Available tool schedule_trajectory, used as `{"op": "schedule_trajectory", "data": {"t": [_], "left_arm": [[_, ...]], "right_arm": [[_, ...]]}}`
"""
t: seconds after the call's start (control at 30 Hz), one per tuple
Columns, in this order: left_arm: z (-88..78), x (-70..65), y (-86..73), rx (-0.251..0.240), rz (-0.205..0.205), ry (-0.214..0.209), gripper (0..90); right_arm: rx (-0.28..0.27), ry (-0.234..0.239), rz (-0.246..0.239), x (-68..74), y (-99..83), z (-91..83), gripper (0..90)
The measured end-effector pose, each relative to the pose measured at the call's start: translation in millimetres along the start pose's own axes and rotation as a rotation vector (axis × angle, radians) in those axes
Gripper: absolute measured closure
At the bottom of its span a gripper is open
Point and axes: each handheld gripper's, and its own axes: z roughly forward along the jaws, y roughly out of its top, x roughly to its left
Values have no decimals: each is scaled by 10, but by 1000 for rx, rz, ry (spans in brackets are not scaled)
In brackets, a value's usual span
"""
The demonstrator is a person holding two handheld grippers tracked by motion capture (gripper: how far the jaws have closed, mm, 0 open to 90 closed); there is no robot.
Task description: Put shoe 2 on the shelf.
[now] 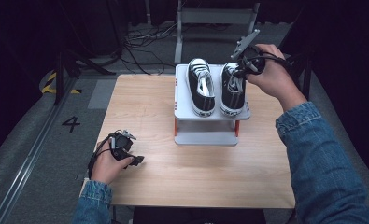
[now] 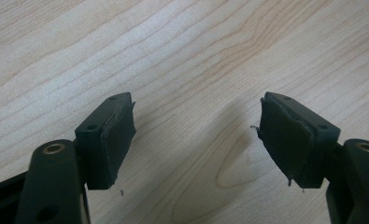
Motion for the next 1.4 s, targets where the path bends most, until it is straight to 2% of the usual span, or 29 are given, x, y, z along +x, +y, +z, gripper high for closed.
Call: {"op": "schedule_trajectory", "data": {"t": [0.17,0.27,0.43,0.57,0.67,0.73,0.83,0.9,0.97,1.07,1.1,1.23,1.27,1.33,1.4], "left_arm": [[30,-20,6,12,14,4,273],[31,-28,12,12,14,-1,273],[44,-31,16,12,13,-3,273],[53,-28,28,14,22,-6,272],[50,-35,30,13,9,-9,273],[47,-32,31,13,9,-9,273],[40,-26,33,9,13,-9,273],[31,-26,33,5,11,-6,273],[30,-25,29,0,7,-7,273],[25,-18,25,3,3,-8,273],[23,-8,27,1,14,-6,272],[18,-2,37,0,8,-6,272],[18,-2,37,0,8,-6,271],[13,11,65,-4,10,-6,270],[15,17,89,-6,11,-7,269]], "right_arm": [[-15,-1,-40,14,77,76,786],[-11,-5,-86,49,116,113,786],[-48,2,-168,94,125,132,785],[-54,-8,-184,124,134,164,784],[-56,-7,-184,112,111,171,779],[-59,9,-170,116,101,178,771],[-50,-15,-145,158,102,183,742],[-48,-8,-119,188,96,205,656],[-74,-1,-96,193,73,211,580],[-131,7,-21,164,-14,115,507],[-145,12,0,157,-39,80,490],[-228,16,124,134,-200,-128,435],[-228,16,124,134,-200,-128,435],[-252,-3,191,131,-357,-275,422],[-257,-12,225,133,-479,-353,413]]}}
